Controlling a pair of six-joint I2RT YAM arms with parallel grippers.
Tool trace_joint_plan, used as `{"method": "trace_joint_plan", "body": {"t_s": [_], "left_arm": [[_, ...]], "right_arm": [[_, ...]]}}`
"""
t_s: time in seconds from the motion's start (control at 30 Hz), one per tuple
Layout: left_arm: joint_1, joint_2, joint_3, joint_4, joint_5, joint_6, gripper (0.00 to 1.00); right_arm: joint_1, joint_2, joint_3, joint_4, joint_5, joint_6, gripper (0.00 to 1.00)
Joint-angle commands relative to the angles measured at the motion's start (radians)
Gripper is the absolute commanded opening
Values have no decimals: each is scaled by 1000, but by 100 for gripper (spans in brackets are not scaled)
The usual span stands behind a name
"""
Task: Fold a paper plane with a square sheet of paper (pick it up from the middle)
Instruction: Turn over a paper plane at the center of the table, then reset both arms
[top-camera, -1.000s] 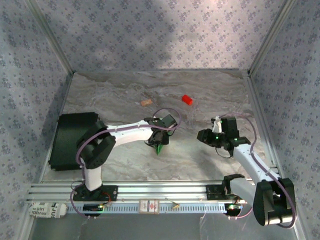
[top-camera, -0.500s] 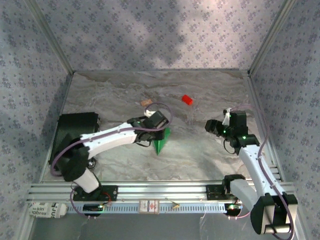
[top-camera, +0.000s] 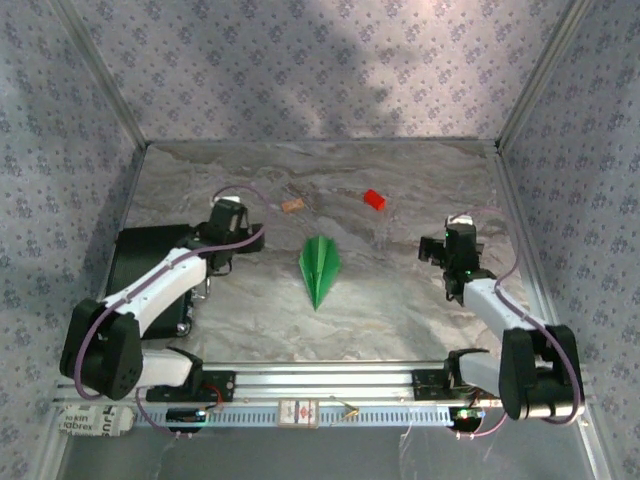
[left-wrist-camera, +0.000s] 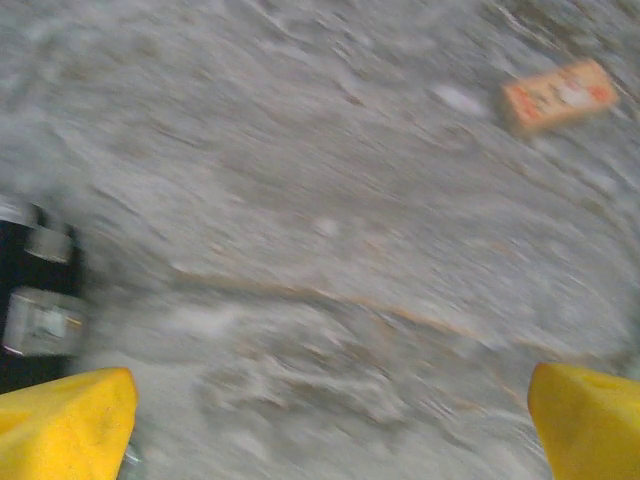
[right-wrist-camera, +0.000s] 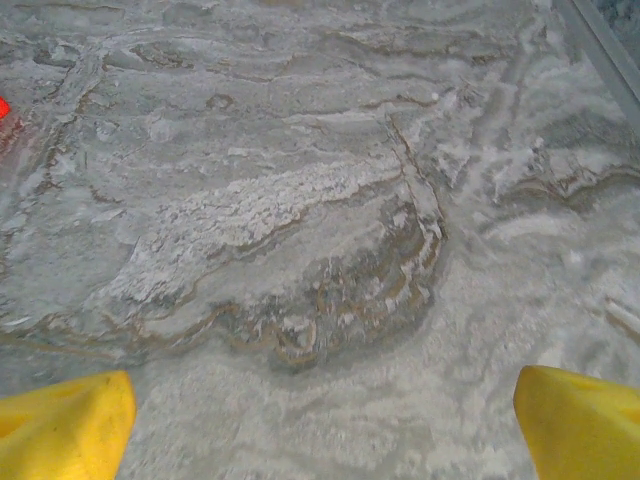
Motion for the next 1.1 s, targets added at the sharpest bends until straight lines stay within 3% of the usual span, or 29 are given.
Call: {"method": "trace_joint_plan", "body": {"t_s": [0.0, 0.1, 0.17, 0.37, 0.43, 0.7, 0.77, 0.9, 1.07], "left_arm": [[92, -29, -71, 118, 34, 167, 100], [153, -32, -132, 205, 89, 265, 100], [177, -31, -158, 253, 52, 292, 100], [261, -1, -350, 672, 138, 365, 99], [283, 45, -349, 721, 177, 370, 99], [330, 169, -310, 864, 262, 402, 99], [373, 195, -315, 897, 254, 350, 99], [427, 248, -412, 1126, 314, 299, 100], [425, 241, -399, 1078, 301, 299, 98]], "right_arm": [[-22, 66, -56, 325, -37, -120, 99], [-36, 111, -58, 396, -97, -154, 99], [-45, 135, -74, 482, -131, -174, 99], [-60, 326, -117, 752, -160, -167, 99], [-69, 302, -90, 665, -174, -161, 97], [-84, 318, -63, 640, -128, -120, 99], [-84, 318, -64, 640, -111, -116, 99], [-87, 317, -62, 639, -116, -115, 99], [-87, 316, -62, 638, -117, -115, 99]]}}
